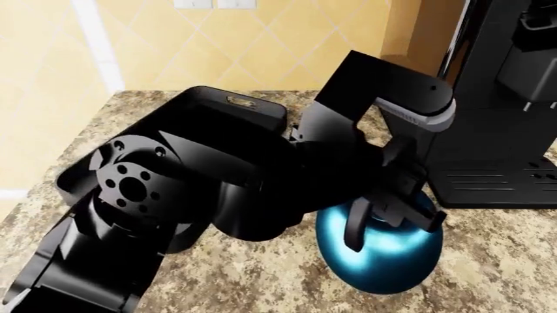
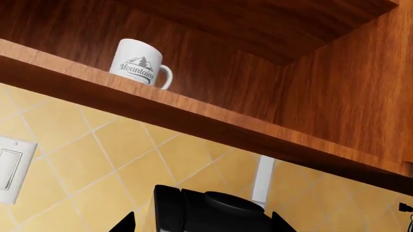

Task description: Pick the kettle from the counter and place it on the tray. Then pick the mug from the cabinet and place it on the tray. Then close the cabinet doors.

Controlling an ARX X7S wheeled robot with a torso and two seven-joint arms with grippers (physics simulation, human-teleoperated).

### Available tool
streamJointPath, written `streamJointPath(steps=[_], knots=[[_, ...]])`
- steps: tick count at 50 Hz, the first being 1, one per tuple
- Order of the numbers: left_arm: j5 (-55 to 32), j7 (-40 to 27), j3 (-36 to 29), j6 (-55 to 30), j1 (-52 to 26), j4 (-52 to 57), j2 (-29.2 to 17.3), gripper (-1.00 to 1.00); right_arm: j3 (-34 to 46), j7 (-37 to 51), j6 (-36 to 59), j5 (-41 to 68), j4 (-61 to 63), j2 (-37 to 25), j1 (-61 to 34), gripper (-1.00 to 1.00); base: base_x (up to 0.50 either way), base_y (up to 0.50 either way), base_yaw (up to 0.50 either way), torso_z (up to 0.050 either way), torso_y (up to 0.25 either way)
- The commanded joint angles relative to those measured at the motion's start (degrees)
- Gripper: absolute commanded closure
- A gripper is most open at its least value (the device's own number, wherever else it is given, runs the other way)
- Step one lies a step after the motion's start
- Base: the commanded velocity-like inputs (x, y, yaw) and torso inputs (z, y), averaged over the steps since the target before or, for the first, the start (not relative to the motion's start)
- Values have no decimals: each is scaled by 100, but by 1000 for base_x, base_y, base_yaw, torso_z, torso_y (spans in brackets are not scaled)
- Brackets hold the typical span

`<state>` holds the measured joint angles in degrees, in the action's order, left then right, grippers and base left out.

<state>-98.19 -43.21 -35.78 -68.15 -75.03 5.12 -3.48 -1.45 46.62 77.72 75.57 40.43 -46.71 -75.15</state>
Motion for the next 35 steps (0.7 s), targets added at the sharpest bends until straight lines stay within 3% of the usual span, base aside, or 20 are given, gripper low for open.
streamJointPath(steps=[1,15,27,35], knots=[[-213,-565,-396,43,45,-56,-145,100,83,81,-15,64,-29,5,-74,-100,0,0,0,0,0],[-989,-1021,110,11,-1001,-15,-757,100,410,86,6,-9,-201,131,-426,-100,0,0,0,0,0],[-825,-735,528,6,-1959,-421,-1218,100,555,34,-73,-119,-249,134,-462,-100,0,0,0,0,0],[-133,-200,682,143,-2355,-749,-1478,100,553,65,-104,-86,-245,93,-439,-100,0,0,0,0,0]])
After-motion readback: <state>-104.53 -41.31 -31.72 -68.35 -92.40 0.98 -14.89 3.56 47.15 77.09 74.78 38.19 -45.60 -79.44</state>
